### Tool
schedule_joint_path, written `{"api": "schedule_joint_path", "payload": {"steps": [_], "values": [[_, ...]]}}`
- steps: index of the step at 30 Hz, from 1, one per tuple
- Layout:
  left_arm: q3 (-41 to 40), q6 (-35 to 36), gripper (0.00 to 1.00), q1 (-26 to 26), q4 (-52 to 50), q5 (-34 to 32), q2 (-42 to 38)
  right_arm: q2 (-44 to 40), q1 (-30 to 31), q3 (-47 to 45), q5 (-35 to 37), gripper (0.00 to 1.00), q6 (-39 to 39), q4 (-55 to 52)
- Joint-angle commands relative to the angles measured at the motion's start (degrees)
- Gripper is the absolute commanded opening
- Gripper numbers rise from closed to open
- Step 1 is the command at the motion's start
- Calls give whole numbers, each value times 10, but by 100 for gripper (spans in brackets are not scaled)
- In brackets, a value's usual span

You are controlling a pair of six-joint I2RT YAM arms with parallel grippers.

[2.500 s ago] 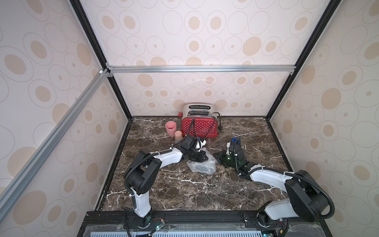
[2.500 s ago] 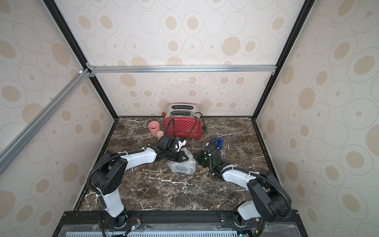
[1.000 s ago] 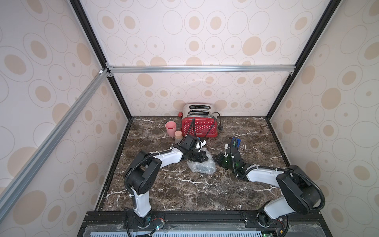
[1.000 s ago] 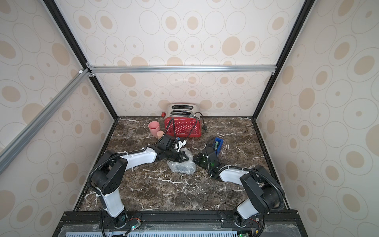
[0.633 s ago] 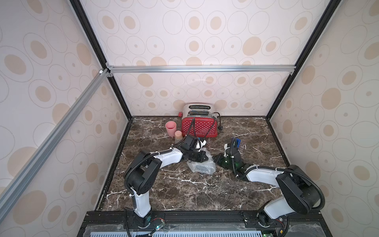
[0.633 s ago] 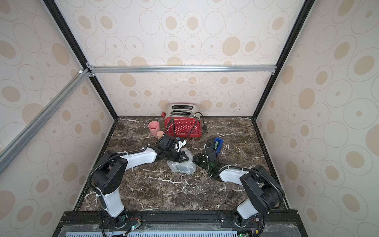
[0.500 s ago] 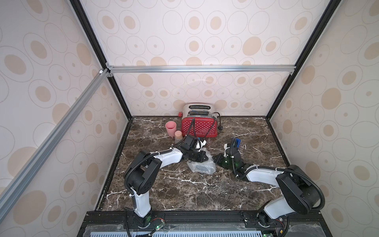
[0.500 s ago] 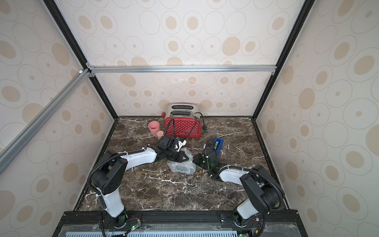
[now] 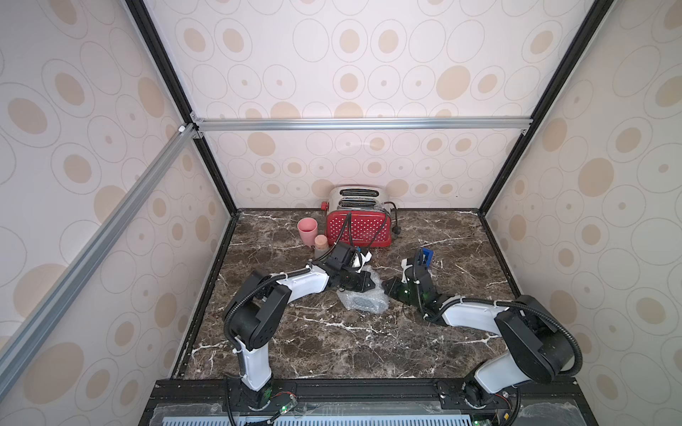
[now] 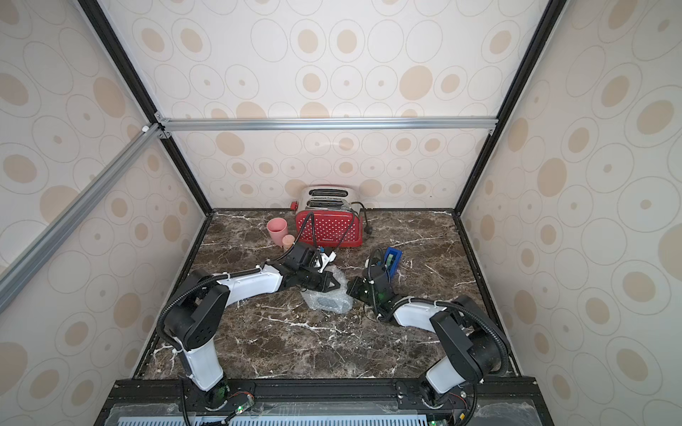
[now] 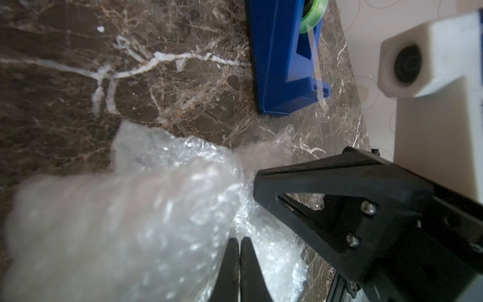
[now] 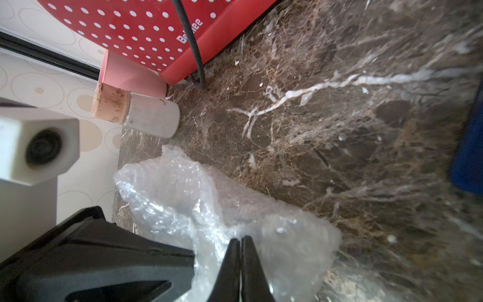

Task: Wrap bowls in bubble wrap
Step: Stick the tape on the bubble wrap.

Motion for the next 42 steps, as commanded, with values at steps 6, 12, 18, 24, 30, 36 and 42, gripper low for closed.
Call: {"api": "schedule_joint_path", "payload": {"steps": [6, 12, 18, 24, 30, 36, 42], "values": [[23, 15, 6, -6, -20, 1, 7, -4, 6, 17, -6, 24, -24, -34], [23, 16, 6, -6, -19, 2, 9, -15, 5, 21, 3, 31, -34, -51], [23, 16, 6, -6, -19, 2, 9, -27, 6, 21, 11, 32, -41, -64], [23, 16, 6, -7, -19, 2, 9, -27, 6, 29, 6, 30, -46, -66], [23, 15, 6, -7, -18, 2, 10, -22, 7, 31, 1, 23, -48, -63], [21, 16, 6, -8, -18, 3, 10, -69, 8, 48, 20, 24, -68, -103], [22, 16, 6, -8, -18, 3, 11, -127, 8, 66, 22, 28, -90, -134]]}}
